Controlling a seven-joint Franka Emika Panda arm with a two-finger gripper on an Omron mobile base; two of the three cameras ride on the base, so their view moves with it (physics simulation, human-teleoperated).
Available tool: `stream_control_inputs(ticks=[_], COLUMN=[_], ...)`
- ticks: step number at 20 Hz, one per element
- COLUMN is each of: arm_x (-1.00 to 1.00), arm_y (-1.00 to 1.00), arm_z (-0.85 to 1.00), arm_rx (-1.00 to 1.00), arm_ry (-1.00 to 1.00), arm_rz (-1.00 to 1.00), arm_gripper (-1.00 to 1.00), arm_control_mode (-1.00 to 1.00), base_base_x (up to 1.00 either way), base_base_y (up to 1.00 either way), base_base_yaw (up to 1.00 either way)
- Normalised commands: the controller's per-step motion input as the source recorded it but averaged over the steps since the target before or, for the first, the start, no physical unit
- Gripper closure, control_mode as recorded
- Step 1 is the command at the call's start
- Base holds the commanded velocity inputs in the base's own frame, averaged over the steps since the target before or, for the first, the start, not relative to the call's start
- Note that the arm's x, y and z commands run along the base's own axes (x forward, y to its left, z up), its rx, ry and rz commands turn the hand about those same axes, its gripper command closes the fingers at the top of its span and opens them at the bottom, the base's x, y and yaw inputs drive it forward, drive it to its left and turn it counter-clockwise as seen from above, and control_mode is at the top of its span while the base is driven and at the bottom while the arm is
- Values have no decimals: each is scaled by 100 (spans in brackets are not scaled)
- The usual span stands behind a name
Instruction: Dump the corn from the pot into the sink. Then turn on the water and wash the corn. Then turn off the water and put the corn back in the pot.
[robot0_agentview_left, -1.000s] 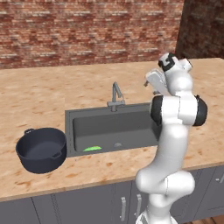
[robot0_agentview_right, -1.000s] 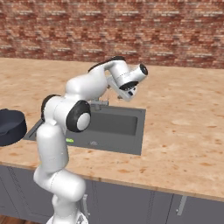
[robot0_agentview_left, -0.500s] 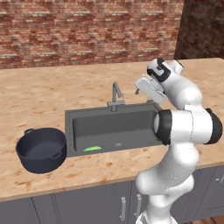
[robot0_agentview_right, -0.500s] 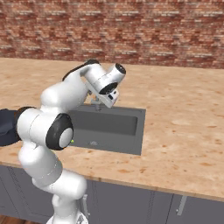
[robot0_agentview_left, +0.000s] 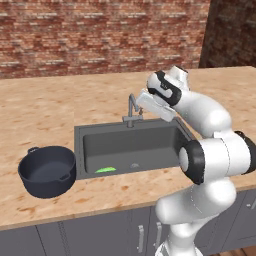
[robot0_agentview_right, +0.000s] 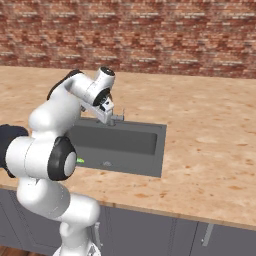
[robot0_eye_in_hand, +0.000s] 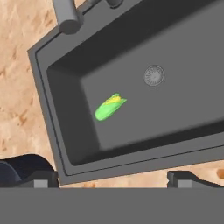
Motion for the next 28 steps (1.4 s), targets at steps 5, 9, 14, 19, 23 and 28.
stream_control_inputs(ticks=[5,9,14,19,23,28], arm_x=[0,0,1,0,1,8], arm_y=[46,48,34,6,8,6], arm_z=[0,0,0,0,0,0], arm_rx=[-6,-9,-7,-2,-1,0], arm_ry=[16,4,0,0,2,5], arm_rz=[0,0,0,0,0,0], arm_gripper=[-100,-100,-100,-100,-100,-100], arm_control_mode=[-100,-100,-100,-100,-100,-100], base_base_x=[0,0,0,0,0,0], base_base_y=[0,0,0,0,0,0], base_base_yaw=[0,0,0,0,0,0])
